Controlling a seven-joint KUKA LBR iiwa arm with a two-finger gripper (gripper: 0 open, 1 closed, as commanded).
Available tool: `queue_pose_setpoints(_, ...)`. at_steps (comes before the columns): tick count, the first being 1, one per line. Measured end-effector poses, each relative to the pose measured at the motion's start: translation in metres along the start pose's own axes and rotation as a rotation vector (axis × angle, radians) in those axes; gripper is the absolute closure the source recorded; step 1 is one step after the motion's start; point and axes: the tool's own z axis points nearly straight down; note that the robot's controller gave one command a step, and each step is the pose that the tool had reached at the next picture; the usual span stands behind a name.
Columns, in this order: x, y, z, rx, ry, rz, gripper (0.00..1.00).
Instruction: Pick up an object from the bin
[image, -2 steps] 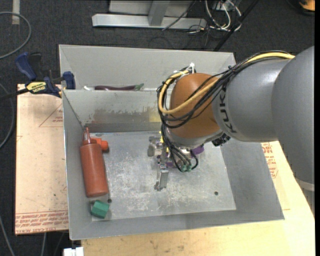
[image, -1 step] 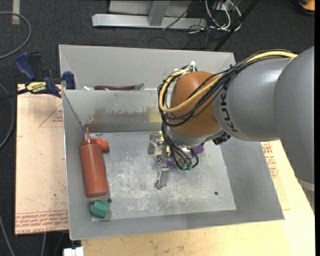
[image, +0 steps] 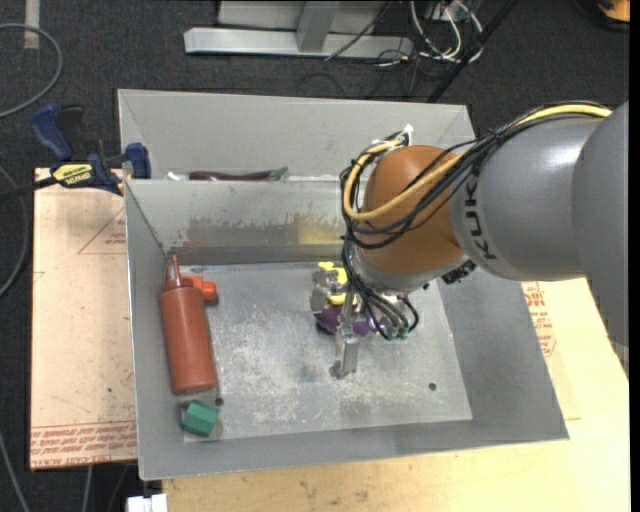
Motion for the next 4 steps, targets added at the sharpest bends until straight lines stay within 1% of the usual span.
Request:
queue_pose_setpoints(1, -0.020, -0.026, 0.027, 0.003, -0.005, -0.130, 0.00)
queue_pose_setpoints(2, -0.032, -0.047, 0.037, -0.001, -0.002, -0.241, 0.00)
queue_pose_setpoints(3, -0.060, -0.084, 0.055, 0.002, -0.009, -0.336, 1.00)
queue_pose_setpoints(4, -0.060, -0.084, 0.055, 0.002, -0.009, -0.337, 1.00)
